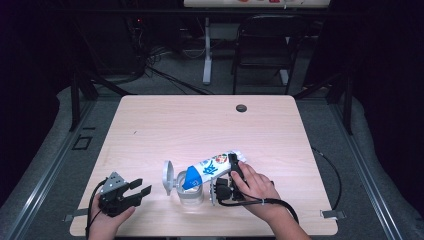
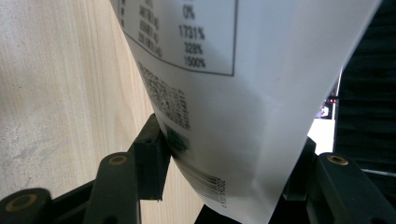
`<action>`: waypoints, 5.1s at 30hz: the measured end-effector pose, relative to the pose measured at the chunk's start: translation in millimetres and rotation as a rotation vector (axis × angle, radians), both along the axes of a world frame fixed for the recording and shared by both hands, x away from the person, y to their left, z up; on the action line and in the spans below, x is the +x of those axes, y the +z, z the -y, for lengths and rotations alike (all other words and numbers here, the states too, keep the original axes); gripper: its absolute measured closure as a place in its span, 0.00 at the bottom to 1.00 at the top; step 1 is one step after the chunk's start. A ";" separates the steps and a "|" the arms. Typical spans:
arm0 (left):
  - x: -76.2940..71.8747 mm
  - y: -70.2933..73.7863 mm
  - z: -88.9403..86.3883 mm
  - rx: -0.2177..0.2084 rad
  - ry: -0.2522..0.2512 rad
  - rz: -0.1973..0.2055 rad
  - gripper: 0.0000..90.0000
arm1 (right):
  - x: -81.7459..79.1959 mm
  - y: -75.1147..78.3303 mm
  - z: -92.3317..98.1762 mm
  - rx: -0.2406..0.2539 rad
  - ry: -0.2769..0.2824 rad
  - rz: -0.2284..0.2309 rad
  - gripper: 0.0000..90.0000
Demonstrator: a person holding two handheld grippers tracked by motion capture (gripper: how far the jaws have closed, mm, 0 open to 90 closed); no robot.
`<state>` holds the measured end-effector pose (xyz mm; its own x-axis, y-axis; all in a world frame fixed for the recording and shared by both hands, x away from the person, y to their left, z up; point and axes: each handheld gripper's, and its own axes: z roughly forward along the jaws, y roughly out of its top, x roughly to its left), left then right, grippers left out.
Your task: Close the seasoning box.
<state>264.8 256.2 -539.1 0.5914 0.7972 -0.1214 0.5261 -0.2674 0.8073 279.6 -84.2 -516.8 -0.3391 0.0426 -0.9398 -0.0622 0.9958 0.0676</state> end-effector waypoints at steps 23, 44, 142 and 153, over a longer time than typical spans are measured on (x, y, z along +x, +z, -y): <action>0.0 0.1 -0.1 -0.001 0.000 0.001 0.59 | -3.6 2.3 -1.5 -0.050 0.024 0.023 0.52; 0.1 0.1 -0.3 0.002 -0.002 -0.003 0.59 | -5.5 5.6 -3.0 -0.094 0.063 0.024 0.52; 0.3 0.1 -0.3 -0.004 0.002 0.000 0.59 | -5.0 14.4 -12.0 -0.212 0.065 0.035 0.55; 0.4 0.0 -0.3 -0.004 0.002 -0.001 0.59 | -4.5 14.2 -11.6 -0.206 0.071 0.032 0.55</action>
<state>265.2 256.5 -539.0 0.5900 0.7977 -0.1251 0.5271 -0.2632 0.8080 275.1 -72.6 -502.6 -0.3045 -0.1747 -0.9364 -0.1313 0.9814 -0.1404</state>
